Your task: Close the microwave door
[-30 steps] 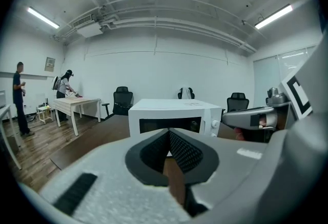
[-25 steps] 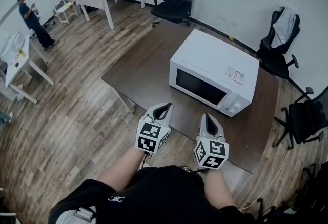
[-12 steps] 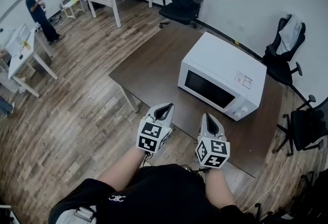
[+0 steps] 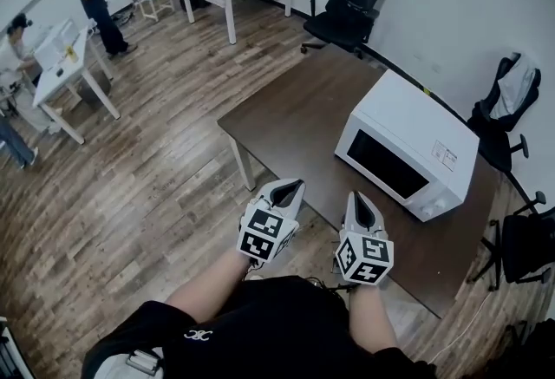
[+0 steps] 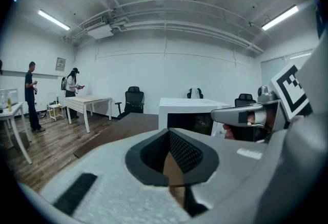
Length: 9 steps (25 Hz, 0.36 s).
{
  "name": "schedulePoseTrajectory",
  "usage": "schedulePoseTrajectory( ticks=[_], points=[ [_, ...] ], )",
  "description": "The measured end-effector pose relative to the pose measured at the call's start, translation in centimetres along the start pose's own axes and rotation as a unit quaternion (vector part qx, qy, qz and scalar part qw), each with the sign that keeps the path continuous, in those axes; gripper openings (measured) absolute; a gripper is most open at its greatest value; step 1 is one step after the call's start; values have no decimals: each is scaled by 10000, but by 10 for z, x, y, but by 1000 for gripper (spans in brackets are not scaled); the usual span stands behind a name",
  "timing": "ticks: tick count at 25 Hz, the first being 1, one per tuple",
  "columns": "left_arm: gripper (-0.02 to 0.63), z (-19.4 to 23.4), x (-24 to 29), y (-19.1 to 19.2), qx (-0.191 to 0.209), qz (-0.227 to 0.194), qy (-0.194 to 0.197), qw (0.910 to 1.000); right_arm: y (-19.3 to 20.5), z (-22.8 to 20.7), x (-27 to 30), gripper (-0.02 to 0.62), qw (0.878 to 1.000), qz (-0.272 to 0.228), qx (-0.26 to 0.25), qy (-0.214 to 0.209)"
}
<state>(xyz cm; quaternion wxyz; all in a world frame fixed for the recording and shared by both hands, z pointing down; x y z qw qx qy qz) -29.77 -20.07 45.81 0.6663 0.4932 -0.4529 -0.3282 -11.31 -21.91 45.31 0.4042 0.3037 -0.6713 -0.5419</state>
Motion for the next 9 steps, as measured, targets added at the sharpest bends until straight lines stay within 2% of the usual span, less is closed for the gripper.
schedulePoseTrajectory(
  ticks=[9],
  points=[
    [6, 53, -45, 10, -34, -89, -290, 9995, 1, 67, 21, 6, 9995, -127, -132, -275]
  ],
)
Point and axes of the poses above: the fingertips, and each gripper's own axes: x forward along the fingers, z to its left, y out of its underside, the point moved 8 cm from there along -x, backward along the fingers, and after that the axes turned 3 degrees about -x, right-handed, at the moved point
